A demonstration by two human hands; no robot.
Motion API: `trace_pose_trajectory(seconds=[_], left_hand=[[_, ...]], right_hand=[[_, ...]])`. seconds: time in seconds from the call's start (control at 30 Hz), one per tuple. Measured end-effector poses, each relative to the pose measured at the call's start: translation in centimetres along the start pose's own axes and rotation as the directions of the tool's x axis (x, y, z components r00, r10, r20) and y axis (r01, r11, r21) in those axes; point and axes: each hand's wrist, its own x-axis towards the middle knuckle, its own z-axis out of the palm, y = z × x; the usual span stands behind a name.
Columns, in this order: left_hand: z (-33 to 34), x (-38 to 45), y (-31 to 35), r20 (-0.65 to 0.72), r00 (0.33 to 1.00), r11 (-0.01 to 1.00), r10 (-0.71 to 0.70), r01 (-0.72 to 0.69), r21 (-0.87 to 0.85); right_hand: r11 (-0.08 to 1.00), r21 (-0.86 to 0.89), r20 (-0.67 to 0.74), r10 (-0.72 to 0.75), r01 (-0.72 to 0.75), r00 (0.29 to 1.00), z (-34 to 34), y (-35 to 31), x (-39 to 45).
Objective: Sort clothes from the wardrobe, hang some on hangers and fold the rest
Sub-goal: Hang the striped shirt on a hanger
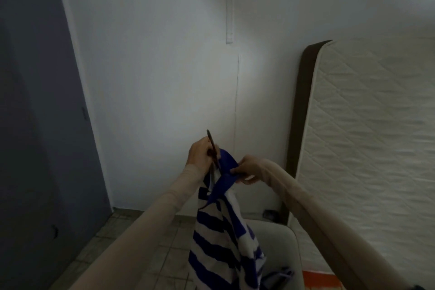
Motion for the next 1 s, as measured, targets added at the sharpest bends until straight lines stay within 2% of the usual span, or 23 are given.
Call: trace_pose_trajectory(seconds=[0.07,0.13,0.2,0.23,0.33,0.4,0.57,0.67,0.83,1.0], left_hand=[[-0.5,0.1,-0.3,0.000,1.000,1.000,-0.031,0.031,-0.004],[-0.9,0.2,-0.8,0.031,0.997,0.998,-0.064,0.064,0.018],[-1.1,0.1,-1.2,0.033,0.992,0.993,-0.119,0.118,0.011],[-1.1,0.1,-1.2,0.028,0.989,0.989,-0.148,0.148,-0.011],[-1.0,0.1,-1.4,0.020,0.986,0.986,-0.165,0.165,-0.023],[-0.9,0.2,-1.2,0.009,0.991,0.990,-0.132,0.131,0.058],[-0.4,0.0,-0.5,0.001,1.000,0.971,-0.028,0.027,0.237],[-0.3,-0.3,-0.4,0.003,1.000,0.979,-0.014,0.013,0.201],[0.2,-0.7,-0.5,0.059,0.998,0.988,0.023,-0.032,0.153],[0.3,-0.7,-1.3,0.079,0.996,0.985,0.033,-0.045,0.165]], right_hand=[[0.944,0.325,0.011,0.058,-0.058,0.998,0.4,0.0,0.1],[0.766,0.640,0.059,0.034,-0.064,0.998,0.5,0.1,0.4],[0.625,0.777,0.087,0.006,-0.072,0.996,0.5,0.2,0.6],[0.591,0.803,0.096,0.002,-0.078,0.995,0.4,0.3,0.6],[0.589,0.804,0.083,0.019,-0.079,0.996,0.3,0.5,0.4],[0.613,0.787,0.072,0.016,-0.067,0.997,0.4,0.6,0.4],[0.764,0.641,0.115,-0.010,-0.067,0.993,0.3,1.0,0.0],[0.835,0.549,0.108,-0.029,-0.035,0.994,-0.3,1.3,0.0],[0.908,0.417,0.024,0.040,-0.047,0.999,-0.2,1.7,1.0],[0.875,0.482,-0.031,0.067,-0.044,0.997,0.2,1.5,1.3]])
